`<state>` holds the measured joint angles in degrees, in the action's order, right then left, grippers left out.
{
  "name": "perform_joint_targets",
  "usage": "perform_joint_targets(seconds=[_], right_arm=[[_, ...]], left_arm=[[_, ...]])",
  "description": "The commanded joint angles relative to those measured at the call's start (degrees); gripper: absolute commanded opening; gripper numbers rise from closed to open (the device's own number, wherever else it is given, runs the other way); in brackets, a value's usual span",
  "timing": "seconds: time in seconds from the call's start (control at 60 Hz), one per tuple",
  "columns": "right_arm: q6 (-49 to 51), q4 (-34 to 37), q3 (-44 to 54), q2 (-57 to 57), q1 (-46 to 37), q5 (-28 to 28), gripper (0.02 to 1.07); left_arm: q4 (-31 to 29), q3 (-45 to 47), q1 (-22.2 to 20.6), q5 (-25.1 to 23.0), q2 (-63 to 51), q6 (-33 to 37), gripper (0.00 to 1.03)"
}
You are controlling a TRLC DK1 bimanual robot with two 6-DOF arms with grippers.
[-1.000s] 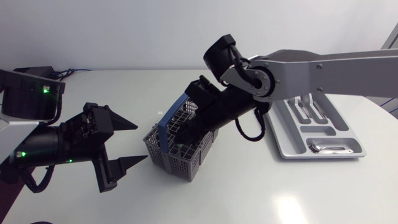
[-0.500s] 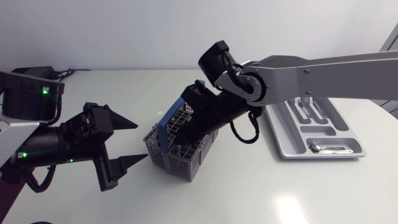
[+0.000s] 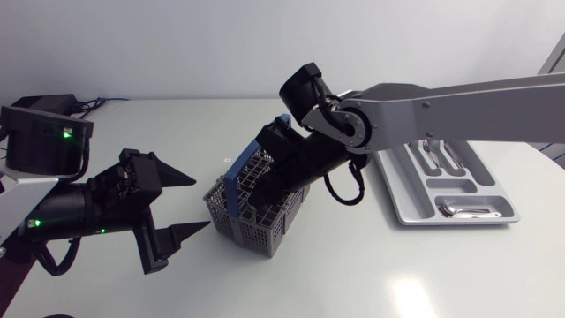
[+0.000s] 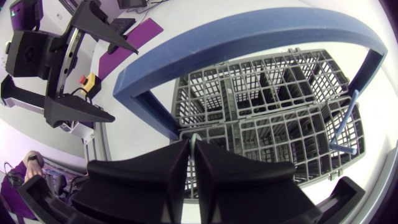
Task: Unload the cutlery basket into the drawer organizer.
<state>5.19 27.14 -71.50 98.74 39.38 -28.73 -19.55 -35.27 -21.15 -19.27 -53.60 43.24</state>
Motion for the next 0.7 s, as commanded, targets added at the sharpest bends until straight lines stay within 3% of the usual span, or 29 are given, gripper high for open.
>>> perform_joint_targets(seconds=[0.0, 0.683], right_arm=[[-1.59, -0.15, 0.40, 1.37, 0.26, 0.25, 0.08], [-1.94, 1.69, 1.37, -6.37, -2.29, -4.67, 0.08]], left_arm=[[0.39, 1.69, 0.14, -0.60, 0.43, -1.14, 0.91], [1.62, 1.87, -0.39, -0.51, 0.34, -2.55, 0.91]])
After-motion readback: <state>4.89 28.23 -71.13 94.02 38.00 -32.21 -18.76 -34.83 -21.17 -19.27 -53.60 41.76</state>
